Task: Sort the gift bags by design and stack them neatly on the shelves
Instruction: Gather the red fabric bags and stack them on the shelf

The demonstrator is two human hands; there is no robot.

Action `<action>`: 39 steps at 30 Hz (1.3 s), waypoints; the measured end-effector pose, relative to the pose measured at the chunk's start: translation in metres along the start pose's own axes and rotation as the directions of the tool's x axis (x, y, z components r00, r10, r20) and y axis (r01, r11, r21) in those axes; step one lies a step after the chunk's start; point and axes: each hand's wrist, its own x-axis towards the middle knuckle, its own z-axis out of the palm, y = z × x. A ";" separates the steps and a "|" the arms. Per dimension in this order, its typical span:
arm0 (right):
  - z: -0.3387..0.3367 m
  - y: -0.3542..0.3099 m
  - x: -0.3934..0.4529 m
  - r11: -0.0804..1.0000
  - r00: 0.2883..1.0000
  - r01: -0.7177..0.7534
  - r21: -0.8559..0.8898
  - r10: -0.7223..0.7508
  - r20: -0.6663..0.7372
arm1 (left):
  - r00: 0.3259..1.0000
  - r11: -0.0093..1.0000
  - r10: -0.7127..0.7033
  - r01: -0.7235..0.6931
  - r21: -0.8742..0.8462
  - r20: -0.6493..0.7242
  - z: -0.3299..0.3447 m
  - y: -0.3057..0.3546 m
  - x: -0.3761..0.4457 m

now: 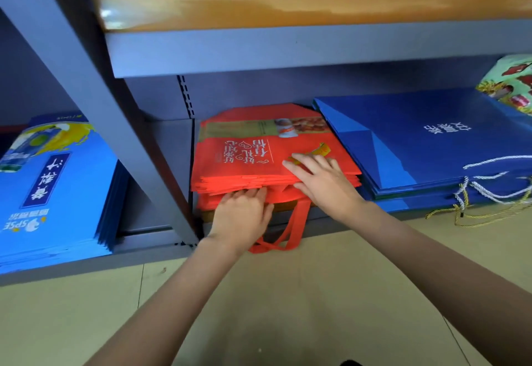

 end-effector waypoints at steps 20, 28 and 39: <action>-0.019 0.033 0.013 0.966 0.953 -0.151 0.209 0.086 0.289 | 0.994 0.985 -0.087 0.074 0.156 0.074 -0.025 -0.037 0.042; -0.020 0.031 -0.014 0.969 0.993 -0.090 0.231 0.071 0.090 | 0.983 0.998 0.065 -0.069 0.016 0.171 -0.025 -0.037 0.036; 0.004 0.008 -0.040 0.971 0.917 -0.127 0.203 0.193 -0.349 | 0.983 0.993 0.062 -0.078 0.086 0.171 -0.018 -0.032 0.045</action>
